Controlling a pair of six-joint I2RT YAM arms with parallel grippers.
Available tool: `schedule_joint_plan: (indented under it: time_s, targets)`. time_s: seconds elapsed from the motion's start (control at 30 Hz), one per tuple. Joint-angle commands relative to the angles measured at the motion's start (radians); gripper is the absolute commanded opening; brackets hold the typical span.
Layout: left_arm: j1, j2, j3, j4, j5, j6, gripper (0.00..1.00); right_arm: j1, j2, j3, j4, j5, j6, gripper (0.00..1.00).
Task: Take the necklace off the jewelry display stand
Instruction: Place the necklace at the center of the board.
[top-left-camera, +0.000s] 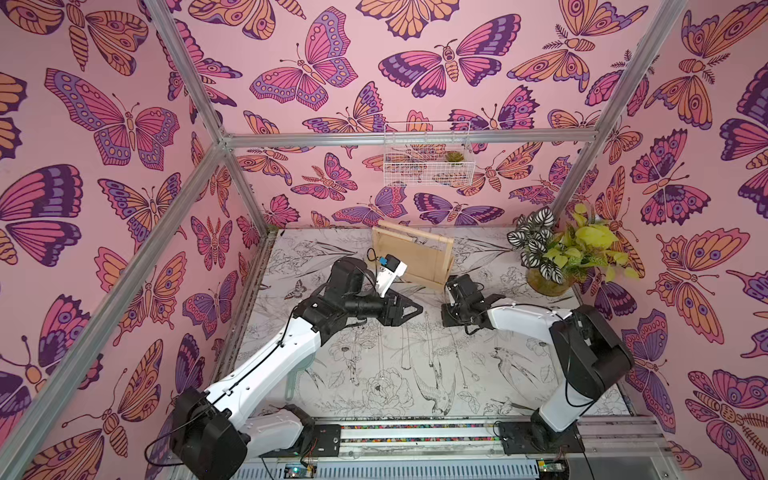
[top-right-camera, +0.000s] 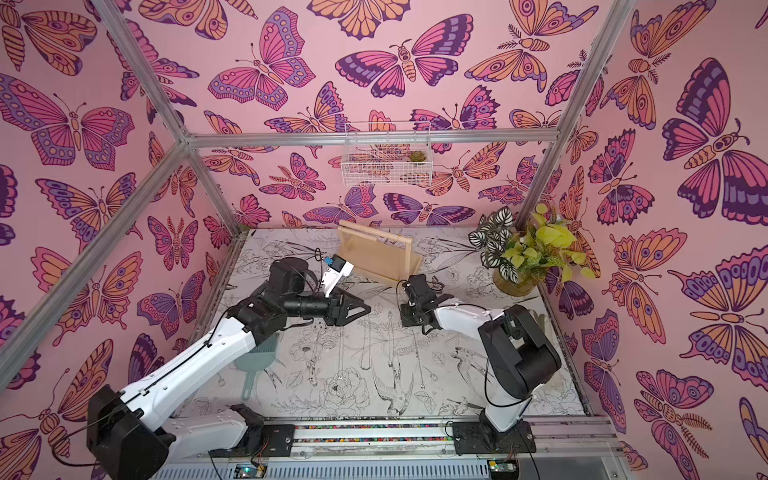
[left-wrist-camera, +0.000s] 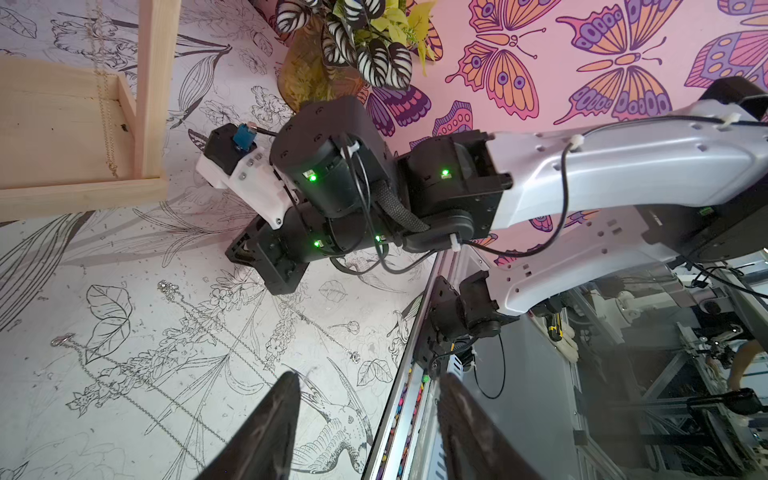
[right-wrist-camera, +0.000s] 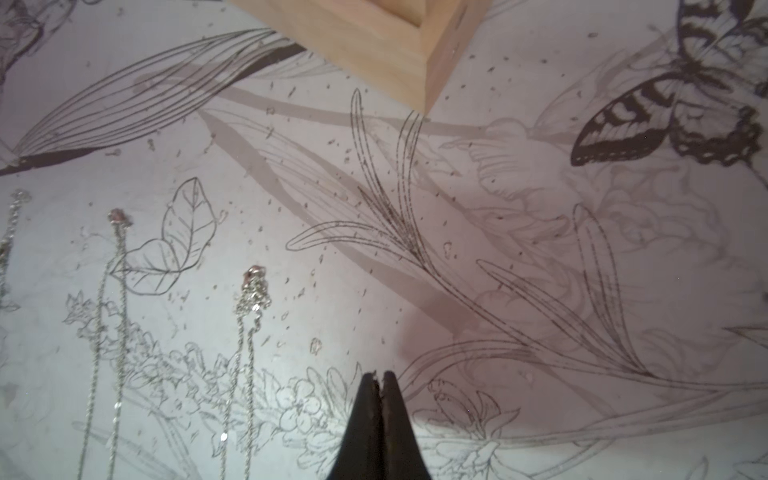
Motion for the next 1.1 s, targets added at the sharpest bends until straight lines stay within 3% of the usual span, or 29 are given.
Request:
schedule_joint_plan:
  time_s: [0.0, 0.23, 0.4, 0.5, 0.6, 0.67, 0.83, 0.9, 1.07]
  targets:
    - [0.0, -0.023, -0.016, -0.018, -0.009, 0.022, 0.56, -0.005, 0.019, -0.021, 0.074, 0.092, 0.038, 0.0]
    - [0.001, -0.029, -0.019, -0.018, -0.009, 0.022, 0.56, -0.004, 0.077, 0.002, 0.09, 0.091, 0.056, 0.0]
    - [0.001, -0.033, -0.02, -0.02, -0.01, 0.023, 0.56, -0.005, 0.101, 0.008, 0.09, 0.088, 0.07, 0.09]
    - [0.001, -0.034, -0.022, -0.021, -0.011, 0.022, 0.56, -0.005, 0.101, 0.008, 0.089, 0.088, 0.072, 0.19]
    - [0.001, -0.034, -0.026, -0.022, -0.011, 0.02, 0.57, -0.004, 0.09, 0.005, 0.093, 0.086, 0.063, 0.44]
    - [0.001, -0.033, -0.027, -0.022, -0.01, 0.019, 0.57, -0.004, 0.069, -0.003, 0.092, 0.095, 0.062, 0.51]
    - [0.001, -0.028, -0.025, -0.023, -0.011, 0.015, 0.57, -0.001, -0.005, -0.032, 0.094, 0.116, 0.039, 0.58]
    - [0.001, -0.027, -0.024, -0.02, -0.01, 0.014, 0.57, -0.002, -0.044, -0.043, 0.092, 0.124, 0.024, 0.65]
    - [0.0, -0.017, -0.033, -0.022, -0.05, 0.014, 0.57, -0.001, -0.17, -0.068, 0.079, 0.114, -0.005, 0.65]
